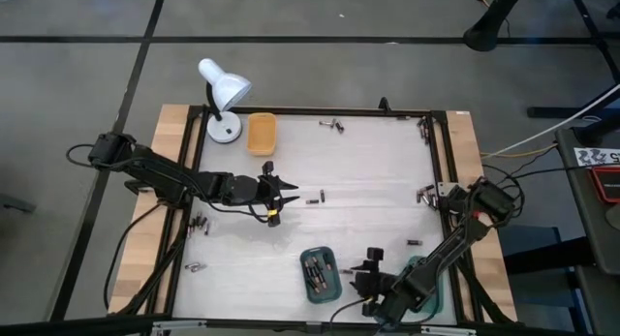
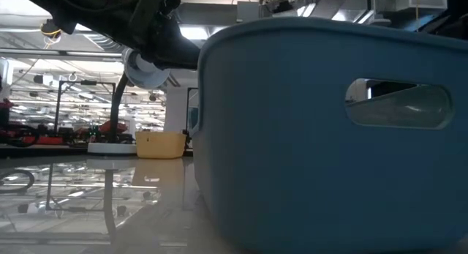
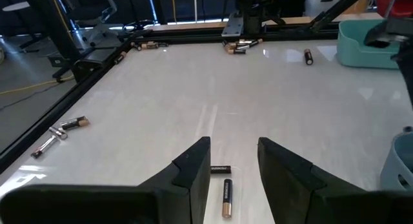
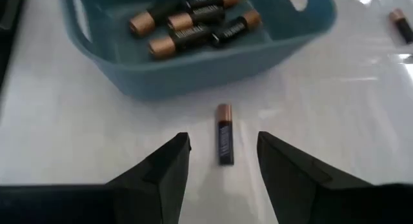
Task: Sort batteries
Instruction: Put the black battery into the blue bin
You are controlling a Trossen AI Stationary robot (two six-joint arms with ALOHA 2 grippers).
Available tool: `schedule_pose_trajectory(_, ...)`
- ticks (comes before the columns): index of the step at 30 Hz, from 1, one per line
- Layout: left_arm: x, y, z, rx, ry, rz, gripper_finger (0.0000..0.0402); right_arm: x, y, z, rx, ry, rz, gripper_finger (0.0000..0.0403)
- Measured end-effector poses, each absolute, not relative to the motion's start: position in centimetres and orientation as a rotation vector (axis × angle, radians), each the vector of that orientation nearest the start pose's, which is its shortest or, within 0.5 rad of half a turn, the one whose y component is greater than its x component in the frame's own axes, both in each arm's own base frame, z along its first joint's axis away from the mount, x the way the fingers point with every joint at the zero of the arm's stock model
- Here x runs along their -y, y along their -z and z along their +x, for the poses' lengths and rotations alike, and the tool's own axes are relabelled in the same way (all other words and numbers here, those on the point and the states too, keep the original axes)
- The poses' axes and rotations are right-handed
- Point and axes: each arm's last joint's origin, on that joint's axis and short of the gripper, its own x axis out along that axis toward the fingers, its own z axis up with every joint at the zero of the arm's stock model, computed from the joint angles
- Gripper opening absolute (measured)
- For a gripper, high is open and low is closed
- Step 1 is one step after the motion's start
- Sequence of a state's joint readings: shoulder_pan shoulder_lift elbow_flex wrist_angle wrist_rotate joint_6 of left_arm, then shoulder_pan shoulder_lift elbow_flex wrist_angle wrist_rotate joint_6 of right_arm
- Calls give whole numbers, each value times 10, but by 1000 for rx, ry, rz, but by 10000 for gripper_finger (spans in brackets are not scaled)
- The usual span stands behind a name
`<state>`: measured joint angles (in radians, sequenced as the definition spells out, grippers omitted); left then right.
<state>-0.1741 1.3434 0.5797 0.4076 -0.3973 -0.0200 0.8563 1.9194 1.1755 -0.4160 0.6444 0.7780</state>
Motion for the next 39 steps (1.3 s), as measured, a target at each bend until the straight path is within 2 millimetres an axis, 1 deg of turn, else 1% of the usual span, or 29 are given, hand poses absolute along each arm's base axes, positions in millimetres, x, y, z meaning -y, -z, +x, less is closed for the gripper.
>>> schedule_pose_trajectory(3, 35, -202, 265, -339, -224, 80, 119, -265, -142, 257, -836, 101, 11, 183)
schedule_pose_trajectory(6, 35, -202, 265, -340, -224, 79, 119, -265, -128, 261, -841, 62, 74, 183)
schedule_pose_trajectory(8, 35, -202, 265, -340, -225, 78, 119, -266, -117, 261, -857, 57, 81, 183)
schedule_pose_trajectory(11, 35, -201, 265, -343, -225, 79, 119, -268, -108, 263, -854, 77, 100, 175)
schedule_pose_trajectory(13, 35, -201, 265, -343, -225, 79, 119, -269, -103, 262, -858, 97, 114, 157)
schedule_pose_trajectory(15, 35, -201, 265, -343, -224, 81, 119, -269, -102, 262, -861, 106, 118, 127)
schedule_pose_trajectory(20, 35, -202, 265, -341, -224, 81, 119, -269, -102, 262, -866, 104, 110, 29)
schedule_pose_trajectory(21, 35, -202, 265, -341, -224, 81, 119, -269, -102, 262, -870, 101, 111, 20)
schedule_pose_trajectory(23, 35, -202, 265, -341, -224, 81, 119, -268, -101, 261, -879, 100, 110, 21)
schedule_pose_trajectory(27, 35, -202, 265, -341, -224, 80, 119, -264, -106, 257, -924, 145, 141, 33)
schedule_pose_trajectory(32, 35, -201, 265, -342, -225, 79, 119, -247, -115, 245, -1002, 274, 109, 20)
schedule_pose_trajectory(37, 35, -201, 265, -342, -225, 79, 119, -228, -131, 232, -1069, 391, 46, 20)
schedule_pose_trajectory(39, 35, -202, 265, -341, -225, 79, 119, -222, -143, 227, -1055, 424, 43, 21)
